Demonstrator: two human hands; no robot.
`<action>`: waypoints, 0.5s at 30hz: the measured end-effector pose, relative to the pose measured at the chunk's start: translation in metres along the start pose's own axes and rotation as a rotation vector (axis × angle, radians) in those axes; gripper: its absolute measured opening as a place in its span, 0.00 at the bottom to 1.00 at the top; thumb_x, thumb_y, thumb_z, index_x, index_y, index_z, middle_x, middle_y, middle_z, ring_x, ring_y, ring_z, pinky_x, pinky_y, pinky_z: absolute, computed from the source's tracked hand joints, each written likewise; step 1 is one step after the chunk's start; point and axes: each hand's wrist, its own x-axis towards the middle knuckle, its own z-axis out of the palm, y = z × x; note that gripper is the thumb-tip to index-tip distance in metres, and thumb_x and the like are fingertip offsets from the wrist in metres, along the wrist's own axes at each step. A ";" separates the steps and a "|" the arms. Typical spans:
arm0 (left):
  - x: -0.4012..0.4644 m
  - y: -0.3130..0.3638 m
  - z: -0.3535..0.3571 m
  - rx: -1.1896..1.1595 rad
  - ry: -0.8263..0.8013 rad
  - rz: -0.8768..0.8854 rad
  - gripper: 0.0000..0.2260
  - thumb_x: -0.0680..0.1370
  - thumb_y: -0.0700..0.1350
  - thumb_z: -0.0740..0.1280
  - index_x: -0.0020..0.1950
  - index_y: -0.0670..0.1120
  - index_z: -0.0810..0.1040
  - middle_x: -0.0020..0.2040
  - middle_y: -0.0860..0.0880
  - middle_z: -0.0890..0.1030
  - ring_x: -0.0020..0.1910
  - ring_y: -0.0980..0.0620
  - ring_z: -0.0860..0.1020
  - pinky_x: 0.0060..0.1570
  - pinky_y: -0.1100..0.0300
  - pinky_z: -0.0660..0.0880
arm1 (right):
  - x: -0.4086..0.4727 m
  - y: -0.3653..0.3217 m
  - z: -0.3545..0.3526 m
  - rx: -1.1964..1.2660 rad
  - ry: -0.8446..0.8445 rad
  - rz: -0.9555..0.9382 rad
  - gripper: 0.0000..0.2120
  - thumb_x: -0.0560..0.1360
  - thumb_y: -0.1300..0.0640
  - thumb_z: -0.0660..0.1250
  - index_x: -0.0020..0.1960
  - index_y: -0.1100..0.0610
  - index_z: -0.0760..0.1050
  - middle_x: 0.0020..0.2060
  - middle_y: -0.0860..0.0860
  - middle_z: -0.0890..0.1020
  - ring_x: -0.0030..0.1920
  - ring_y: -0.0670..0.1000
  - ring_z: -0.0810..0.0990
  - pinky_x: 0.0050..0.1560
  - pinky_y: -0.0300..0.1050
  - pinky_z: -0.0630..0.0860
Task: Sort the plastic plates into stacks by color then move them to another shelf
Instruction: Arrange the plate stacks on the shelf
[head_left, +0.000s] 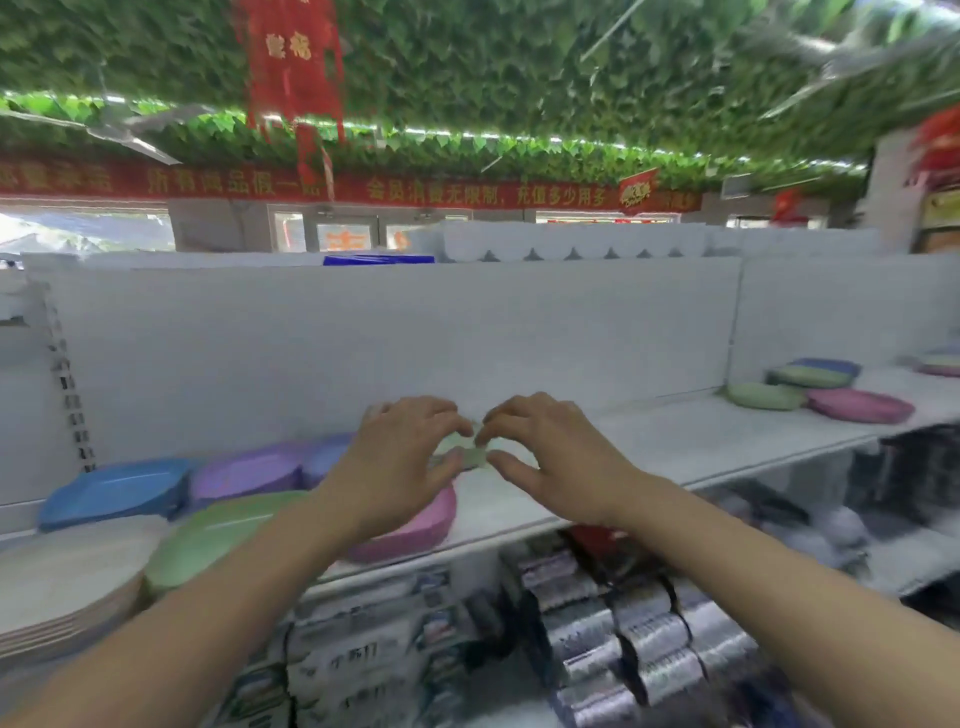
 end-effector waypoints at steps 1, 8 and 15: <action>0.015 0.031 0.016 -0.012 0.002 0.037 0.17 0.77 0.59 0.58 0.58 0.57 0.81 0.61 0.54 0.81 0.61 0.49 0.79 0.59 0.44 0.74 | -0.026 0.023 -0.017 -0.027 0.012 0.029 0.13 0.83 0.45 0.61 0.64 0.45 0.78 0.63 0.43 0.78 0.62 0.51 0.74 0.62 0.54 0.69; 0.111 0.220 0.112 -0.220 -0.070 0.206 0.22 0.76 0.63 0.52 0.63 0.60 0.77 0.66 0.56 0.76 0.67 0.53 0.73 0.66 0.49 0.65 | -0.190 0.158 -0.105 -0.126 -0.003 0.290 0.12 0.82 0.45 0.61 0.63 0.45 0.77 0.62 0.43 0.78 0.62 0.51 0.73 0.65 0.57 0.68; 0.196 0.347 0.189 -0.318 -0.109 0.372 0.18 0.77 0.59 0.56 0.63 0.59 0.77 0.65 0.56 0.76 0.64 0.52 0.73 0.63 0.49 0.66 | -0.298 0.270 -0.150 -0.198 0.025 0.522 0.10 0.82 0.45 0.61 0.60 0.44 0.78 0.58 0.41 0.77 0.59 0.47 0.72 0.61 0.54 0.69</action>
